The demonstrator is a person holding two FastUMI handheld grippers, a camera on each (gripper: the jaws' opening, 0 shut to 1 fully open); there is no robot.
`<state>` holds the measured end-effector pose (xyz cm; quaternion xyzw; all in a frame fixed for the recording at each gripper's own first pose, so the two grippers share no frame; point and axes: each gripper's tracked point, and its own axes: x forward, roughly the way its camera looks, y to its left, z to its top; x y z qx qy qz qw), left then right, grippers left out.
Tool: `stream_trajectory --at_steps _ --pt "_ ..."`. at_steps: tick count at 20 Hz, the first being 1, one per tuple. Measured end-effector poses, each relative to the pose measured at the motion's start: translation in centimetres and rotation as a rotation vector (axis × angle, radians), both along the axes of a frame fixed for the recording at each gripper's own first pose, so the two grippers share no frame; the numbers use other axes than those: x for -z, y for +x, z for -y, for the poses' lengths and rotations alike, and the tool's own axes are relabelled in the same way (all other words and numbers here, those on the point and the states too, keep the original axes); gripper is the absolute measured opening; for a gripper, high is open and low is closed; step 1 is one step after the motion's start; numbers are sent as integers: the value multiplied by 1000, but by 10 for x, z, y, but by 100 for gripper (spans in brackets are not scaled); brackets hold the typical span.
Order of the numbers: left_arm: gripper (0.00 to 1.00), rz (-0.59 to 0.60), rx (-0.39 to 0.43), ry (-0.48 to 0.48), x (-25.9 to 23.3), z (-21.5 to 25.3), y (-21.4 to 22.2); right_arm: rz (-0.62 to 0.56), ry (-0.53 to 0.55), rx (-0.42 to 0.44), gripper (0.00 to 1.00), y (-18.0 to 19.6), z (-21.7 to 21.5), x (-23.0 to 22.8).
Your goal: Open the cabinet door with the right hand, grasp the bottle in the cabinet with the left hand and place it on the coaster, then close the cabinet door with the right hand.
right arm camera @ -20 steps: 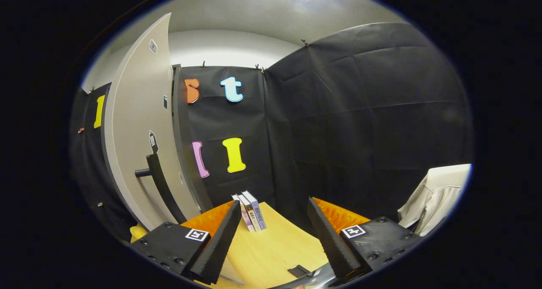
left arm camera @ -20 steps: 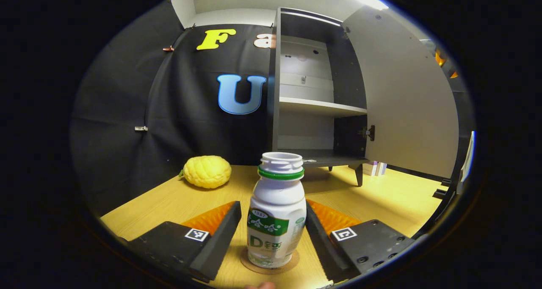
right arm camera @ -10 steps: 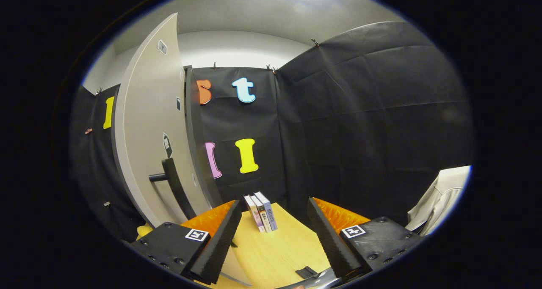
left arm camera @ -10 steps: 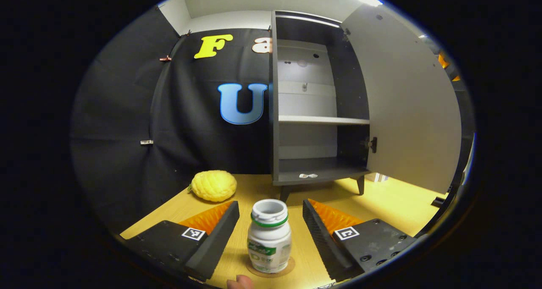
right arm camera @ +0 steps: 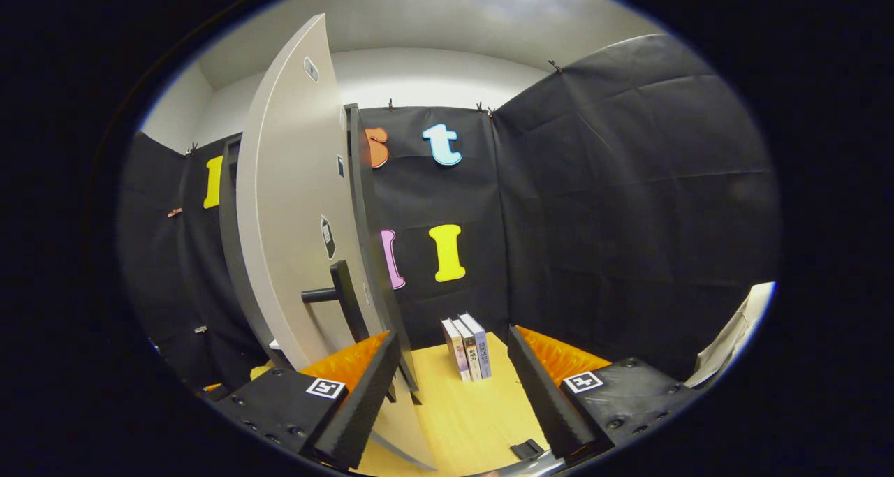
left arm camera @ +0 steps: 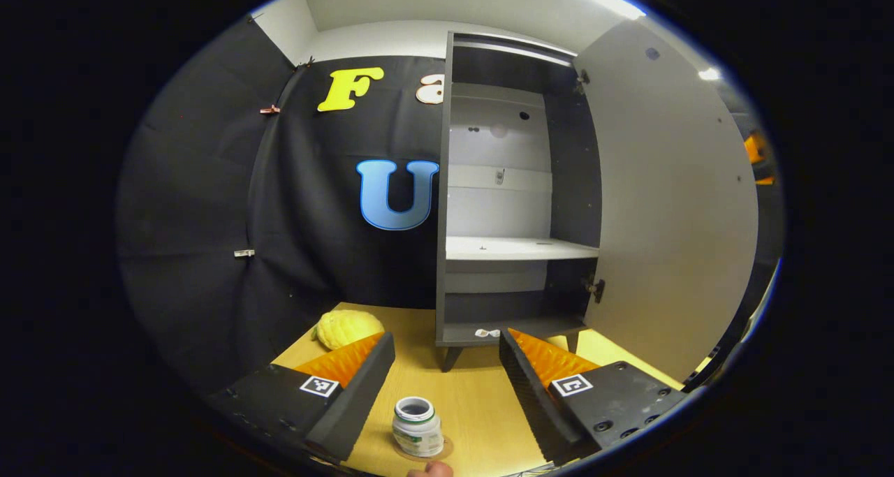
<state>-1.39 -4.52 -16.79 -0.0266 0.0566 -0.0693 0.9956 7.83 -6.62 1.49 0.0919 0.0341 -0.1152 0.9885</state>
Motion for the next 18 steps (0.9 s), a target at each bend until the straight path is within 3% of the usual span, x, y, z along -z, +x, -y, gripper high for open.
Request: stream_trajectory --at_steps 6,18 --pt "93 45 -34 -4 -53 1 5 9 -28 -5 97 -3 -13 -3" --pt "95 18 -92 18 -89 -4 -3 11 -21 -140 98 -5 -104 -4"
